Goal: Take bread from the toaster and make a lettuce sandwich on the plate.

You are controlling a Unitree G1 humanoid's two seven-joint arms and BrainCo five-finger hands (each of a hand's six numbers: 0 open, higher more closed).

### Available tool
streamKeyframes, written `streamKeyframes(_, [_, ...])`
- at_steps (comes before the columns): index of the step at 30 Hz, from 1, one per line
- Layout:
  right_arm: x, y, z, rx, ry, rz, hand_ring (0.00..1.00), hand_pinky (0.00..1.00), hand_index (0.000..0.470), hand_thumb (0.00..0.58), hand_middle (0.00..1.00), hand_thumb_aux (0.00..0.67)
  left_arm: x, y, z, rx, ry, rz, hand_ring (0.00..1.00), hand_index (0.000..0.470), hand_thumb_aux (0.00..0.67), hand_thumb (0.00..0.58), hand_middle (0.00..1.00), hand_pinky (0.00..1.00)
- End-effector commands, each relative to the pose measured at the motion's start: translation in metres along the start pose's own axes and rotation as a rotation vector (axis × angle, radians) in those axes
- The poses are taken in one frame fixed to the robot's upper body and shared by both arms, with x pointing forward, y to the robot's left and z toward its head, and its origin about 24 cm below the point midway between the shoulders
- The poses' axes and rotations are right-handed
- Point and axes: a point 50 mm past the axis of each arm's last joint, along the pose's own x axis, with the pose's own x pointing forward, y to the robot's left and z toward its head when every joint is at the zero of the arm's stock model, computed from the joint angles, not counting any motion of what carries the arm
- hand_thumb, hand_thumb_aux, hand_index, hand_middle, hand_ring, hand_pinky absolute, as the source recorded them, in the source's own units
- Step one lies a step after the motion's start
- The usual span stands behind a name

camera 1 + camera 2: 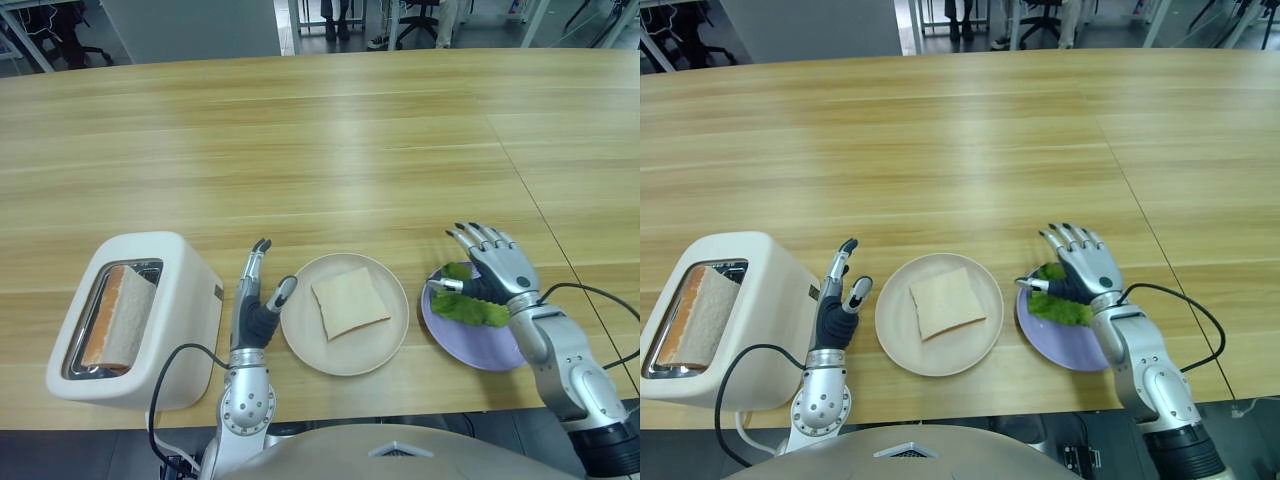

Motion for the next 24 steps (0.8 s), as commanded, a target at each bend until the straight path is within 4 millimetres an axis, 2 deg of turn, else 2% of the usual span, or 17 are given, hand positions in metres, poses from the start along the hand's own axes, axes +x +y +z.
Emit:
streamKeyframes(1, [-0.004,0.02,0.005,-0.065,-0.046,0.06,0.0,0.0,0.0,0.0,0.0,0.0,-0.002,0.002,-0.001,0.001,0.006,0.003,0.0,0.0,0.0,0.0,0.0,0.0])
streamKeyframes(7, [-0.003,0.031,0.006,-0.155,-0.08,0.076,0.0,0.0,0.0,0.0,0.0,0.0,-0.008,0.004,-0.001,-0.008,0.015,0.02,0.0,0.0,0.0,0.0,0.0,0.0])
streamKeyframes(11, [-0.001,0.036,0.009,-0.13,-0.085,0.084,0.0,0.0,0.0,0.0,0.0,0.0,-0.011,0.005,0.0,-0.011,0.02,0.028,0.0,0.0,0.0,0.0,0.0,0.0])
streamKeyframes(17, [0.015,0.012,0.002,-0.025,-0.046,-0.032,0.0,0.0,0.0,0.0,0.0,0.0,-0.012,0.004,-0.002,-0.014,0.023,0.023,0.0,0.0,0.0,0.0,0.0,0.0])
streamKeyframes(20, [0.021,0.007,-0.011,0.069,0.031,-0.032,0.0,0.0,0.0,0.0,0.0,0.0,-0.011,0.004,-0.002,-0.016,0.02,0.022,0.0,0.0,0.0,0.0,0.0,0.0])
streamKeyframes(22, [0.029,0.0,-0.021,0.066,0.063,-0.057,0.0,0.0,0.0,0.0,0.0,0.0,-0.01,0.003,-0.001,-0.018,0.018,0.022,0.0,0.0,0.0,0.0,0.0,0.0])
streamKeyframes(24, [0.031,0.0,-0.023,0.101,0.073,-0.048,0.0,0.0,0.0,0.0,0.0,0.0,-0.01,0.002,-0.002,-0.018,0.02,0.019,0.0,0.0,0.0,0.0,0.0,0.0])
